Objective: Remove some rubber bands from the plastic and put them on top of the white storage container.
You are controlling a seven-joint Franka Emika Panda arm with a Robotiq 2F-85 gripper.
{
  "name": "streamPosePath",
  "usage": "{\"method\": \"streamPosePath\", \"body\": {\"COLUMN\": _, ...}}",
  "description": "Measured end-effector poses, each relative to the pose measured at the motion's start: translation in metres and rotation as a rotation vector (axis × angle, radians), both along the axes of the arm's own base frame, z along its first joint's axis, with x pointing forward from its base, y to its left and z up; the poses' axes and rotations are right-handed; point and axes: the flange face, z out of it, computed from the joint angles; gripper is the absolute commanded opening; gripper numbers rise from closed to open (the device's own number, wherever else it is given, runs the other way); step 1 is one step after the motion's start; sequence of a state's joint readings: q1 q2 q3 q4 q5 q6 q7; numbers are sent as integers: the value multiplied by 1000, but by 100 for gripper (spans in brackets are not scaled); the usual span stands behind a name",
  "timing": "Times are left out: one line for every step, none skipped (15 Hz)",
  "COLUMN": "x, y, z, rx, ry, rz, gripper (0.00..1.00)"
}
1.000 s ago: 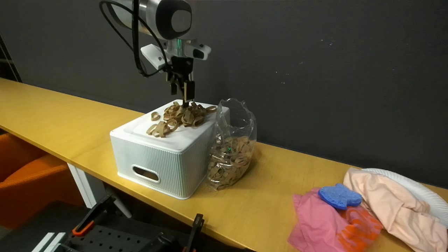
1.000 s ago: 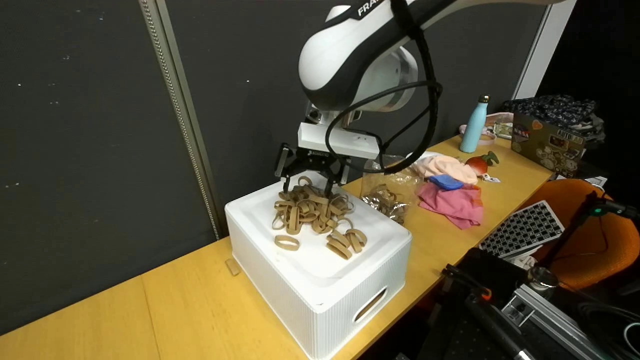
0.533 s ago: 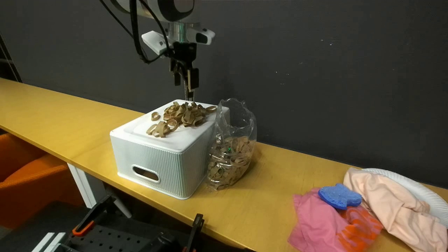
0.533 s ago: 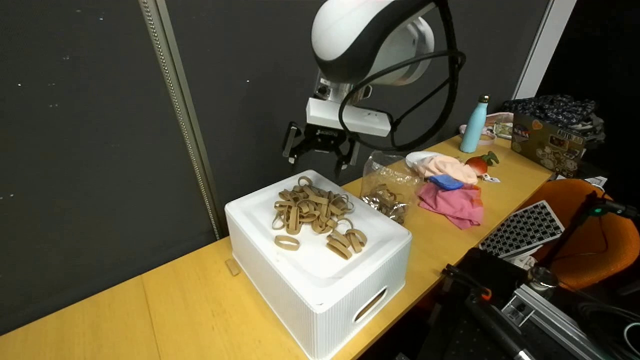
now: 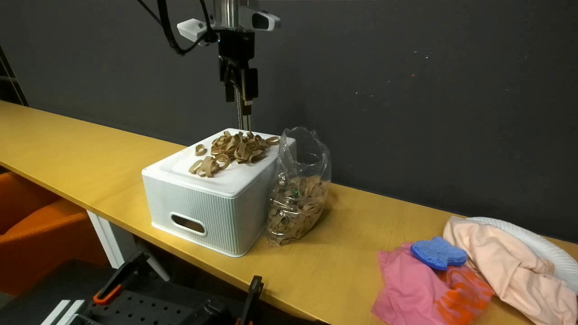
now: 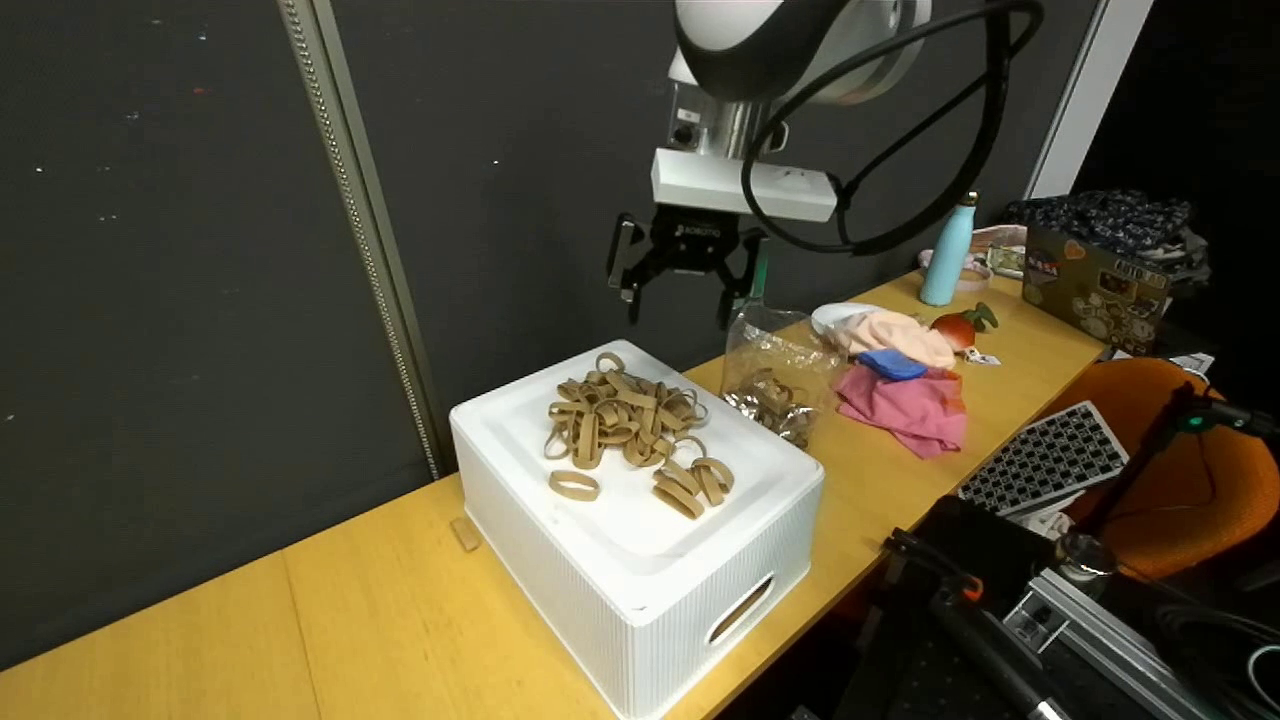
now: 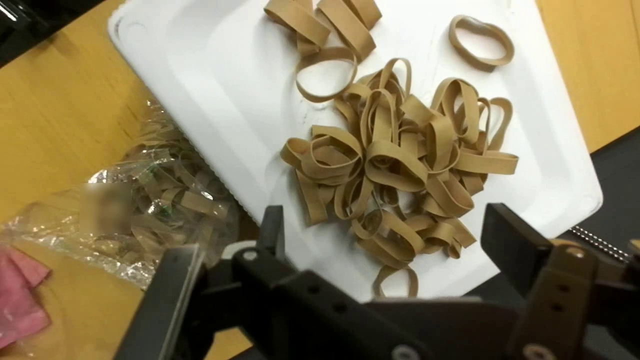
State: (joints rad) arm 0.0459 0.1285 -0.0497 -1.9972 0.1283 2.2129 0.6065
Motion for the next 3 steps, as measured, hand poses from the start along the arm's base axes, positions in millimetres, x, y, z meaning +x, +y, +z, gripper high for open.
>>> {"method": "streamPosePath", "body": {"x": -5, "y": -1, "z": 0, "rx": 1, "ry": 10, "rz": -1, "gripper": 100}}
{"method": "streamPosePath", "body": {"x": -9, "y": -2, "z": 0, "rx": 3, "ry": 22, "rz": -1, "gripper": 100}}
{"method": "streamPosePath", "body": {"x": -11, "y": -2, "z": 0, "rx": 3, "ry": 24, "rz": -2, "gripper": 100}}
